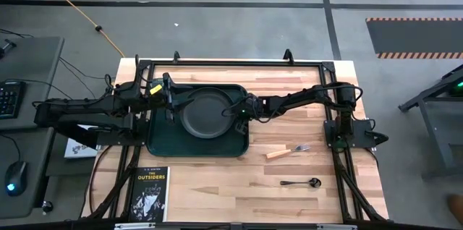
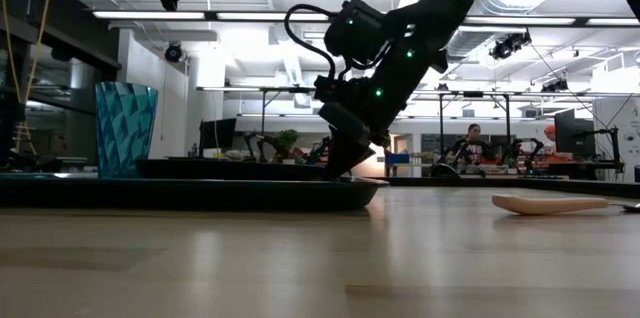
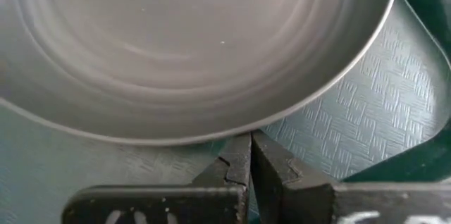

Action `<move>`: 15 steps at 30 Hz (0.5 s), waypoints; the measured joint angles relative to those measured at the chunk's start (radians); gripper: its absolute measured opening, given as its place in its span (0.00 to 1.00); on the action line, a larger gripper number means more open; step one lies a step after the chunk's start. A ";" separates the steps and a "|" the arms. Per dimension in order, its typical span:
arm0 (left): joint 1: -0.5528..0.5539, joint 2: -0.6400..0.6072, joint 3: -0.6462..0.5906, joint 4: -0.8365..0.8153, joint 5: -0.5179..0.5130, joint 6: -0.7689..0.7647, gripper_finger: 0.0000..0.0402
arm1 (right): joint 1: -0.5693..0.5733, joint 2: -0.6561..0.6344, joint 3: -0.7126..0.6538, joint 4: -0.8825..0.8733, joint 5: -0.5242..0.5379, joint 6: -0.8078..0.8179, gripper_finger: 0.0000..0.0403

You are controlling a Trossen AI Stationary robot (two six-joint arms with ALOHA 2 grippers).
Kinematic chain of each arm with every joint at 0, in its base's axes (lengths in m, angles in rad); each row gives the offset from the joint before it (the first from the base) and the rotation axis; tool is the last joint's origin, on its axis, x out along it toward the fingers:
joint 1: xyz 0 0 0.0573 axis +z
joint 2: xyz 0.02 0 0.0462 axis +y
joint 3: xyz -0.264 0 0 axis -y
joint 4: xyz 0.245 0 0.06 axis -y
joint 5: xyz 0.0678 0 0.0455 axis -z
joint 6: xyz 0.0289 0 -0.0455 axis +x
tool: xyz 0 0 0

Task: Pick and place plate/cup/fork/spoon on tray
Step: Put the black plate on the black tray, then put the yellow fork on the black tray

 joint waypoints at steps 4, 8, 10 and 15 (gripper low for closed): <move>0.000 0.000 0.000 0.000 0.000 0.000 0.50 | -0.001 0.000 0.000 -0.007 0.001 -0.003 0.00; 0.000 0.000 0.000 0.000 0.000 0.000 0.50 | -0.001 -0.007 0.000 -0.054 0.001 -0.040 0.00; 0.000 0.000 0.000 -0.001 0.000 0.000 0.50 | -0.001 -0.033 0.000 -0.111 0.002 -0.065 0.00; 0.000 0.000 0.000 -0.002 0.000 0.000 0.50 | 0.007 -0.178 0.000 -0.253 0.005 -0.089 0.00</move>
